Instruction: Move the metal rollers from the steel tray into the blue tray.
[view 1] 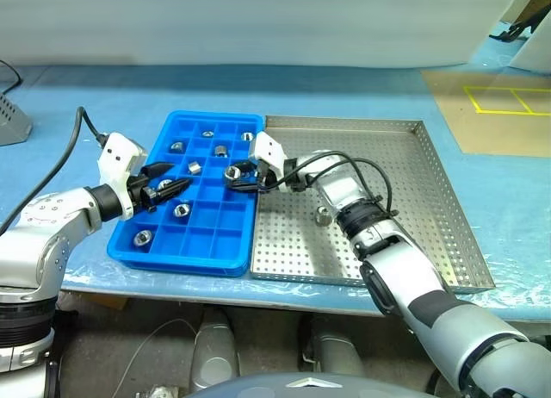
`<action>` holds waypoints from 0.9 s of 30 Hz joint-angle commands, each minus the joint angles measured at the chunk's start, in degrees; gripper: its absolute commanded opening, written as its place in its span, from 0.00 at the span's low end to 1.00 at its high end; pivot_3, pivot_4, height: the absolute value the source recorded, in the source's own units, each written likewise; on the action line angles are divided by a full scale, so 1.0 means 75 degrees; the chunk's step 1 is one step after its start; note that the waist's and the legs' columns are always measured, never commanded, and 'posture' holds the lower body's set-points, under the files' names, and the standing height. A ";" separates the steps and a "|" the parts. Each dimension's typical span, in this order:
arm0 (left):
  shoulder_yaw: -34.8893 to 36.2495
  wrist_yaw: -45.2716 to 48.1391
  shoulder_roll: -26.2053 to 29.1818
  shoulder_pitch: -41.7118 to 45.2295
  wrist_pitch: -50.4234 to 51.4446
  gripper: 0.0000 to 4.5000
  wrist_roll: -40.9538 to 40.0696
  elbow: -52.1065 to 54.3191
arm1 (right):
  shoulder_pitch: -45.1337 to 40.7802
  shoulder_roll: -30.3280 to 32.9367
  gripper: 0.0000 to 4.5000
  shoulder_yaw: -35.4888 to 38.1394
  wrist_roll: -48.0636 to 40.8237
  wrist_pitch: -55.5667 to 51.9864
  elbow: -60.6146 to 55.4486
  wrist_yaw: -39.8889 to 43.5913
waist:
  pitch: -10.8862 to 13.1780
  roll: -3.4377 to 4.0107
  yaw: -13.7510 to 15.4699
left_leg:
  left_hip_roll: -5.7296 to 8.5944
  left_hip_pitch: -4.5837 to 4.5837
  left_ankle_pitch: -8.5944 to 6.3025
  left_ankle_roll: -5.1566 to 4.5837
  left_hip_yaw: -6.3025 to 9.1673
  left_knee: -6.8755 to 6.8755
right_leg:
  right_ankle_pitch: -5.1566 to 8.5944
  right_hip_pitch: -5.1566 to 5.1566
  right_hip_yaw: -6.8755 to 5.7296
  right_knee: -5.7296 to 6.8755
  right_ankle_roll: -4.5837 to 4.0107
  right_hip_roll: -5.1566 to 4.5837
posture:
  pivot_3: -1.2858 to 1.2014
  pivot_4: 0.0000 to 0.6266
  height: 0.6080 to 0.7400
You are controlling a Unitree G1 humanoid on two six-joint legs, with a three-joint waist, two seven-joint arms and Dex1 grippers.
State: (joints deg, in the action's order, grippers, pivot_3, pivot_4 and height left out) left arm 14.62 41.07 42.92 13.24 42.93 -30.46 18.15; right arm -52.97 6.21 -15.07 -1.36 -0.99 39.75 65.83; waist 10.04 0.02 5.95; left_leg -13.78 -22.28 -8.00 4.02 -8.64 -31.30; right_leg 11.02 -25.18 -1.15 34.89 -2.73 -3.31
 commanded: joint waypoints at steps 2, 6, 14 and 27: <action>0.0070 -0.0006 0.0041 0.0048 -0.0055 0.67 -0.0081 0.0133 | 0.0459 0.0037 0.39 -0.0244 -0.0612 -0.1096 -0.1760 0.0735 | 0.0000 0.0000 -0.0013 | 0.0000 0.0001 0.0000 0.0000 0.0000 0.0001 | 0.0000 0.0000 0.0000 0.0000 0.0000 0.0000 | 0.59 0.24 1.00; 0.0039 0.0061 0.0064 0.0035 0.0035 0.67 -0.0167 0.0159 | 0.0599 -0.0156 0.39 -0.0474 -0.0406 -0.1237 -0.1676 0.0476 | 0.0000 0.0000 -0.0052 | -0.0001 0.0016 0.0004 0.0007 0.0001 0.0007 | 0.0000 0.0000 0.0003 0.0009 0.0000 0.0003 | 0.59 0.24 1.00; 0.0195 0.0162 0.0240 -0.0280 0.0105 0.67 -0.0273 0.0304 | 0.0666 -0.0315 0.39 -0.0723 -0.0172 -0.1004 -0.1153 0.0188 | 0.0000 -0.0001 0.0005 | 0.0000 0.0014 0.0007 0.0011 0.0002 0.0014 | 0.0001 0.0004 0.0001 0.0000 0.0000 0.0001 | 0.59 0.24 1.00; 0.0065 0.0198 0.0230 -0.0044 -0.0028 0.67 -0.0173 0.0045 | 0.0653 -0.0178 0.39 -0.0598 -0.0116 -0.0827 -0.1049 -0.0106 | -0.0001 -0.0002 0.0012 | 0.0001 0.0025 0.0007 0.0011 0.0003 0.0012 | 0.0000 0.0016 0.0000 0.0001 0.0000 0.0000 | 0.58 0.24 1.00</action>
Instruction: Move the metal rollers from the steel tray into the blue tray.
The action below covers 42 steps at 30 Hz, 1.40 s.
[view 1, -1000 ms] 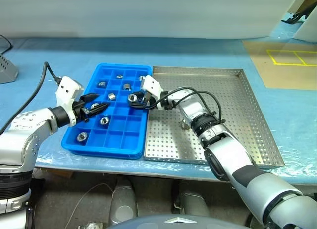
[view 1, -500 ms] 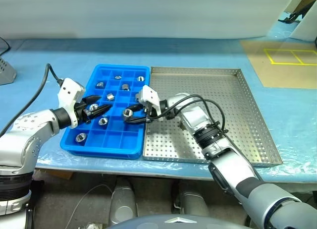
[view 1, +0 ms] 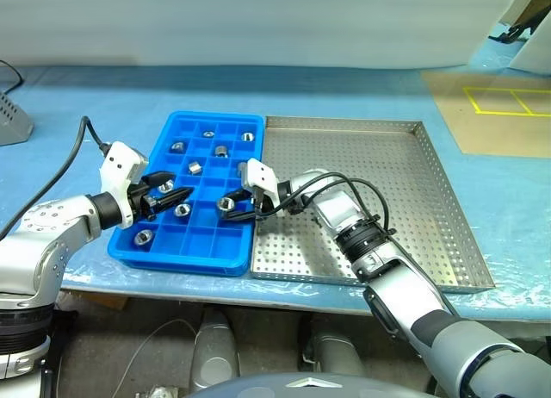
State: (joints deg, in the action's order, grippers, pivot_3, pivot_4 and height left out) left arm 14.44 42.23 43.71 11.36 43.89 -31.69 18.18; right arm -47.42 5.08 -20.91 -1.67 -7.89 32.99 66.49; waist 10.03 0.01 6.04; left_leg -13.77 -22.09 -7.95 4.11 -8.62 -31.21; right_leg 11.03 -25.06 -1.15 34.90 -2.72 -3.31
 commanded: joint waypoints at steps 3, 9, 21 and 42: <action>0.0013 0.0073 0.0103 0.0279 -0.0191 0.67 0.0010 -0.0024 | -0.0013 0.0030 0.47 0.0227 -0.0284 0.0048 -0.0342 0.0014 | 0.0000 0.0000 -0.0005 | 0.0000 0.0000 0.0000 0.0000 0.0000 -0.0001 | 0.0000 -0.0001 0.0000 0.0005 0.0000 0.0000 | 0.58 0.24 1.00; -0.0200 0.0160 0.0056 0.0479 -0.0297 0.67 0.0057 -0.0214 | 0.0014 0.0113 0.83 0.0334 -0.0365 -0.0424 -0.0619 -0.0198 | 0.0000 0.0000 -0.0038 | 0.0000 -0.0001 0.0001 0.0000 0.0000 -0.0002 | 0.0000 -0.0002 0.0000 0.0003 0.0000 0.0002 | 0.57 0.24 1.00; -0.1160 0.0606 -0.0404 0.1159 -0.0563 0.67 0.0097 -0.0611 | 0.1198 0.3082 0.83 0.1559 -0.1108 -0.2026 -0.3951 0.0230 | -0.0004 -0.0006 0.0016 | 0.0006 0.0006 0.0002 0.0001 -0.0003 -0.0014 | 0.0000 0.0026 0.0005 -0.0011 0.0005 -0.0003 | 0.52 0.24 1.00; -0.2652 0.1550 -0.1243 0.1999 -0.0895 0.67 0.0477 -0.1344 | 0.2181 0.3339 0.83 0.0770 -0.0327 -0.1323 -0.2894 -0.0724 | -0.0006 -0.0003 -0.0451 | 0.0013 0.0039 0.0000 -0.0004 -0.0018 -0.0015 | -0.0012 0.0029 0.0045 -0.0008 0.0012 0.0011 | 0.48 0.24 1.00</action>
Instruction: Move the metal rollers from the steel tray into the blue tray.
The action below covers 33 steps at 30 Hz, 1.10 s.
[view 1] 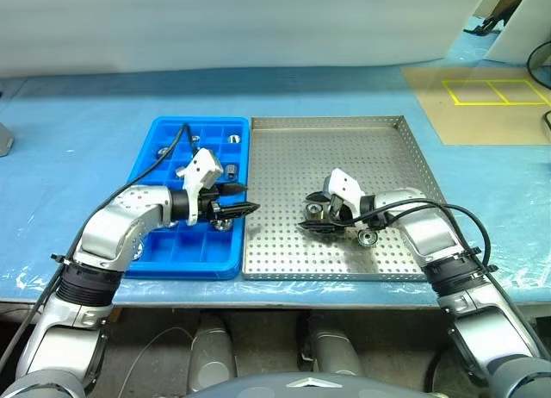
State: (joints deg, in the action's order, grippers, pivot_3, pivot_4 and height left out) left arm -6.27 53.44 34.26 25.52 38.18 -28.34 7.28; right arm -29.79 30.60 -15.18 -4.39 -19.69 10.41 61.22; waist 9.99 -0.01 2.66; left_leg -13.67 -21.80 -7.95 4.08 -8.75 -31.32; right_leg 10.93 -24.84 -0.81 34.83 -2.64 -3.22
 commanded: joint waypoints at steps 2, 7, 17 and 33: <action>0.0110 0.0044 0.0017 0.0068 -0.0133 0.67 0.0039 0.0160 | -0.0186 -0.0083 0.83 -0.0001 0.0060 0.0343 0.0235 -0.0014 | 0.0000 0.0000 -0.0003 | 0.0000 0.0000 -0.0001 -0.0001 0.0000 0.0000 | 0.0000 0.0000 -0.0001 0.0000 0.0000 0.0000 | 0.48 0.24 1.00; 0.0152 0.0021 0.0047 -0.0050 -0.0090 0.67 0.0019 0.0304 | -0.0186 -0.0102 0.70 -0.0066 0.0062 0.0452 0.0313 0.0189 | 0.0000 0.0000 0.0003 | 0.0000 0.0002 0.0000 -0.0001 0.0000 -0.0002 | 0.0000 0.0001 -0.0001 0.0002 0.0000 0.0000 | 0.49 0.24 1.00; 0.0433 -0.0029 0.0228 -0.0160 -0.0109 0.67 -0.0009 0.0344 | -0.0425 -0.0217 0.40 -0.0047 0.0070 0.0601 0.0485 0.0331 | 0.0000 0.0000 0.0008 | -0.0001 0.0002 0.0000 -0.0001 0.0000 -0.0004 | -0.0001 0.0002 -0.0001 0.0005 -0.0002 0.0000 | 0.50 0.24 1.00; 0.2910 -0.0903 0.1388 -0.0704 -0.0227 0.67 -0.0022 0.0036 | -0.3654 -0.3204 0.40 -0.0415 0.0834 0.3108 0.4081 -0.0960 | 0.0000 -0.0001 0.0082 | -0.0005 -0.0014 0.0004 0.0007 0.0004 -0.0004 | 0.0002 -0.0028 -0.0016 0.0035 -0.0015 -0.0007 | 0.57 0.24 1.00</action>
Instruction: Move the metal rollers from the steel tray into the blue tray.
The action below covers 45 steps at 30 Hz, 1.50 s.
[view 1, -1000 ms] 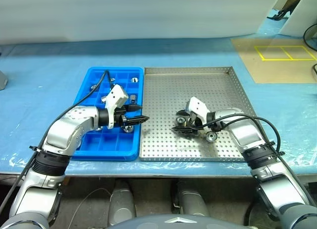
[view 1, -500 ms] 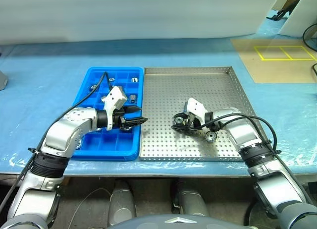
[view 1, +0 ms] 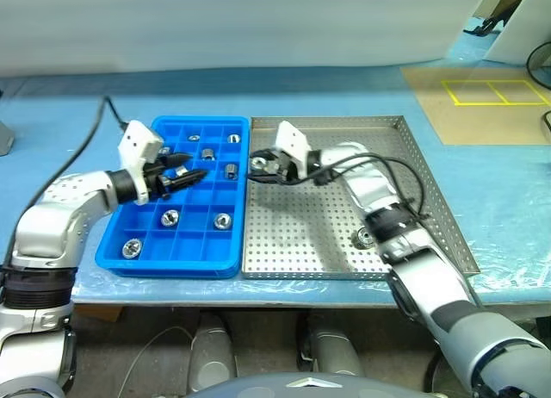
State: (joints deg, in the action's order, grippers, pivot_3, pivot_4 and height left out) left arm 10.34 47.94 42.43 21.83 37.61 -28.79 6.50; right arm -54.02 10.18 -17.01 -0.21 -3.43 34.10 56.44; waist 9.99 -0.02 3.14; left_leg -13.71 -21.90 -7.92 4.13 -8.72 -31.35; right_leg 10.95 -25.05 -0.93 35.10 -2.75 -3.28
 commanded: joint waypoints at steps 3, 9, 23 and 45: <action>0.1095 -0.0254 0.0489 -0.0551 -0.0051 0.67 -0.0076 0.0285 | -0.0710 -0.0930 0.40 -0.0274 0.0416 0.1524 0.1707 -0.0214 | 0.0001 0.0001 0.0137 | -0.0007 -0.0021 -0.0002 -0.0001 0.0008 0.0005 | 0.0006 -0.0008 -0.0019 -0.0013 -0.0009 0.0000 | 0.58 0.24 1.00; 0.1640 -0.0399 0.0634 -0.1300 0.0317 0.67 -0.0366 0.0943 | -0.1155 -0.1467 0.40 -0.0124 0.0521 0.2119 0.2954 -0.0305 | 0.0002 0.0000 0.0337 | -0.0012 -0.0048 -0.0006 -0.0006 0.0019 0.0006 | 0.0009 -0.0010 -0.0043 -0.0028 -0.0013 -0.0005 | 0.59 0.24 1.00; 0.1452 -0.0929 0.0247 -0.1622 0.0719 0.67 -0.0779 0.1697 | -0.1361 -0.1938 0.40 0.0319 0.0681 0.2595 0.4092 -0.0988 | 0.0003 0.0000 0.0370 | -0.0015 -0.0018 0.0001 0.0005 0.0022 0.0003 | 0.0014 -0.0014 -0.0044 0.0042 -0.0020 -0.0009 | 0.60 0.24 1.00; 0.0942 -0.0859 0.0243 -0.1050 0.0614 0.67 -0.0723 0.1283 | -0.1141 -0.1974 0.85 0.0731 0.0605 0.2166 0.3758 -0.1148 | 0.0003 -0.0001 0.0331 | -0.0016 -0.0022 0.0002 0.0008 0.0022 0.0005 | 0.0024 -0.0020 -0.0044 0.0043 -0.0031 -0.0007 | 0.57 0.24 1.00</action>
State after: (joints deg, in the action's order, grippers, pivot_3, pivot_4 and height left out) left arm 17.27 41.06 44.08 13.01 43.01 -33.92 15.89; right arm -61.84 -4.46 -12.65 5.44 13.15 64.54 48.53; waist 10.01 -0.02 5.62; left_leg -13.83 -22.07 -7.90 4.19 -8.56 -31.31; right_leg 11.12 -25.20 -1.26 35.43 -2.98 -3.33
